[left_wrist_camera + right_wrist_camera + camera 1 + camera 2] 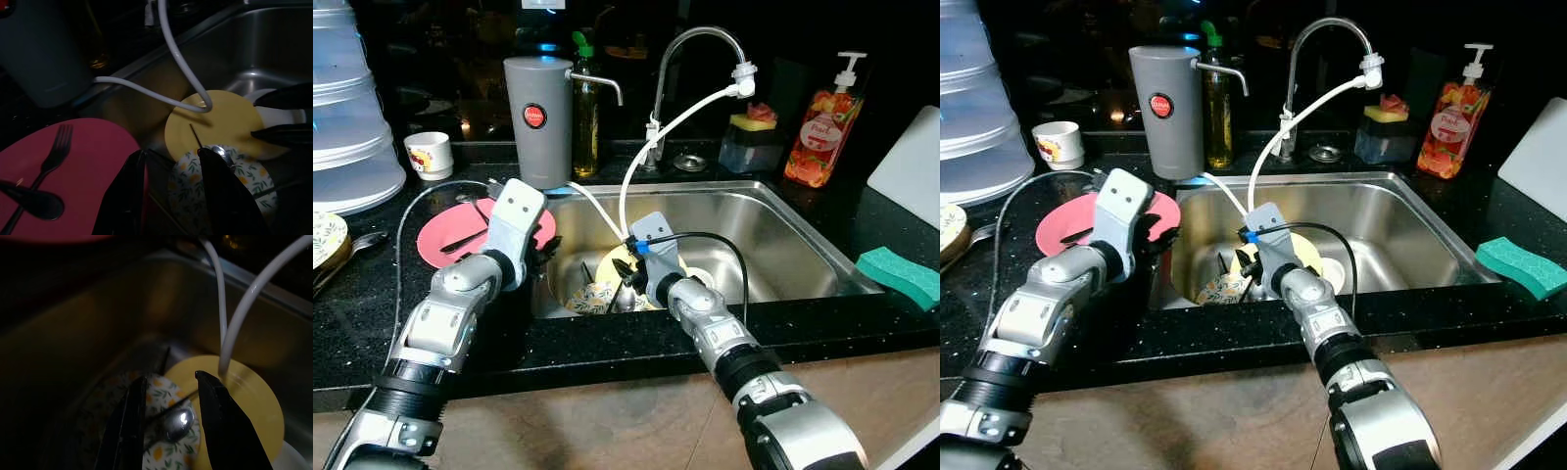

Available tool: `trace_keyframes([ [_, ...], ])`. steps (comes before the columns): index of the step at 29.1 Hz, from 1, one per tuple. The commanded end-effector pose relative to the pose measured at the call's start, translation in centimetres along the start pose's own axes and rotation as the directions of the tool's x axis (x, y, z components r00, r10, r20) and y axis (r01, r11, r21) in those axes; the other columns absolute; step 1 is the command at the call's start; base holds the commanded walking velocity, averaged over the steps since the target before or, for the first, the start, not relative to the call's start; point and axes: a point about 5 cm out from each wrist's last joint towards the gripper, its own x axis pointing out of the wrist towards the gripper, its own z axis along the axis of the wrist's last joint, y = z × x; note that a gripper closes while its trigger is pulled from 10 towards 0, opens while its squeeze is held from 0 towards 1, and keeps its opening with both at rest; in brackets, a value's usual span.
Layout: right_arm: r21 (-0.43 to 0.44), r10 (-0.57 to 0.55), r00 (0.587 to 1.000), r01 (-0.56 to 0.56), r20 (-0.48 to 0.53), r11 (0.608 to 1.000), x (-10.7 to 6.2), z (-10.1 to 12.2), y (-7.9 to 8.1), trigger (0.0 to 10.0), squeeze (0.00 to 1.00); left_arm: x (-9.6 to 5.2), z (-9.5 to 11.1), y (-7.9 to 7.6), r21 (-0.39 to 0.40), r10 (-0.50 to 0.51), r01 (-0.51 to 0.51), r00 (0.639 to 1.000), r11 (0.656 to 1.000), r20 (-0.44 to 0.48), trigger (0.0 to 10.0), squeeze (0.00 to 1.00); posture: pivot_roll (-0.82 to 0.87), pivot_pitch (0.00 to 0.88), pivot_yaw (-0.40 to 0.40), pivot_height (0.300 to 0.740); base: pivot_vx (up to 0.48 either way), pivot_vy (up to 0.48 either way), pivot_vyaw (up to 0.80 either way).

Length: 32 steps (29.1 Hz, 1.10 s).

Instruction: Kitchen organization

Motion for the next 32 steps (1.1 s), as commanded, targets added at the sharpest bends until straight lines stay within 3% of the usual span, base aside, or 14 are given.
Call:
trace_keyframes([
  [1, 0.018, 0.005, 0.995, -0.003, -0.098, 1.0, -0.5, -2.1, -0.1, 10.0, 0.0, -0.2, -0.4, 0.7, 0.034, 0.04, -0.039, 0.999, 0.999, -0.028, 10.0, 0.0, 0.05, 0.019, -0.017, 0.74, 0.0, 0.0, 0.0],
  [4, 0.038, -0.011, 0.999, 0.013, -0.047, 0.999, -0.4, -1.1, -0.5, 10.0, 0.0, -0.3, -0.3, 2.8, 0.027, 0.219, -0.218, 0.975, 0.976, -0.044, 10.0, 0.0, 0.05, 0.019, -0.017, 0.74, 0.0, 0.0, 0.0],
  [5, 0.038, -0.011, 0.999, 0.013, -0.047, 0.999, -0.4, -1.1, -0.5, 10.0, 0.0, -0.3, -0.3, 2.8, 0.027, 0.219, -0.218, 0.975, 0.976, -0.044, 10.0, 0.0, 0.05, 0.019, -0.017, 0.74, 0.0, 0.0, 0.0],
  [6, 0.075, -0.02, 1.0, 0.021, -0.008, 0.997, -0.3, -0.6, -0.6, 10.0, 0.0, -0.6, -0.3, 4.5, -0.006, 0.335, -0.336, 0.941, 0.942, -0.043, 10.0, 0.0, 0.06, 0.015, -0.022, 0.74, 0.0, 0.0, 0.0],
  [7, 0.091, -0.024, 1.0, 0.023, 0.009, 0.996, -0.3, -0.3, -0.6, 10.0, 0.0, -0.8, -0.2, 5.3, -0.027, 0.378, -0.379, 0.925, 0.925, -0.047, 10.0, 0.01, 0.06, 0.015, -0.022, 0.74, 0.0, 0.0, 0.0],
  [8, 0.103, -0.024, 0.999, 0.022, 0.022, 0.994, -0.2, -0.1, -0.5, 10.0, 0.0, -1.0, -0.2, 5.9, -0.042, 0.403, -0.405, 0.914, 0.913, -0.048, 10.0, 1.0, 0.06, 0.015, -0.022, 0.74, 0.0, 0.0, 0.0],
  [14, 0.121, 0.012, 0.998, -0.02, 0.064, 0.992, 0.0, 0.9, 0.1, 10.0, 0.0, -1.2, 0.0, 7.5, -0.024, 0.427, -0.429, 0.902, 0.903, -0.072, 10.0, 1.0, 0.06, 0.014, -0.029, 0.74, 0.0, 0.0, 0.0],
  [16, 0.106, 0.056, 0.994, -0.066, 0.089, 0.992, 0.0, 1.4, 0.7, 10.0, 0.0, -1.2, -0.7, 8.9, -0.07, 0.46, -0.472, 0.877, 0.879, -0.139, 10.0, 1.0, 0.06, 0.014, -0.029, 0.74, 0.0, 0.0, 0.0],
  [18, 0.102, 0.069, 0.993, -0.079, 0.098, 0.992, 0.0, 1.6, 0.9, 10.0, 0.0, -1.1, -1.0, 9.4, -0.095, 0.472, -0.49, 0.867, 0.867, -0.161, 10.0, 1.0, 0.06, 0.014, -0.029, 0.74, 0.0, 0.0, 0.0],
  [19, 0.094, 0.087, 0.989, -0.098, 0.118, 0.991, 0.0, 1.9, 1.2, 10.0, 0.0, -1.0, -1.1, 10.3, -0.134, 0.503, -0.531, 0.842, 0.837, -0.197, 10.0, 1.0, 0.05, 0.015, -0.032, 0.74, 0.0, 0.0, 0.0],
  [23, 0.096, 0.09, 0.986, -0.104, 0.14, 0.99, -0.1, 1.9, 1.4, 10.0, 0.0, -0.8, -0.9, 11.5, -0.191, 0.546, -0.584, 0.809, 0.789, -0.22, 10.0, 1.0, 0.05, 0.029, -0.035, 0.74, 0.0, 0.0, 0.0],
  [32, 0.083, 0.062, 0.972, -0.083, 0.227, 0.993, -0.8, 2.6, 1.4, 10.0, 0.0, -0.2, -0.2, 11.8, -0.233, 0.55, -0.594, 0.803, 0.77, -0.229, 10.0, 1.0, 0.04, 0.08, -0.019, 0.74, 0.0, 0.0, 0.0],
])
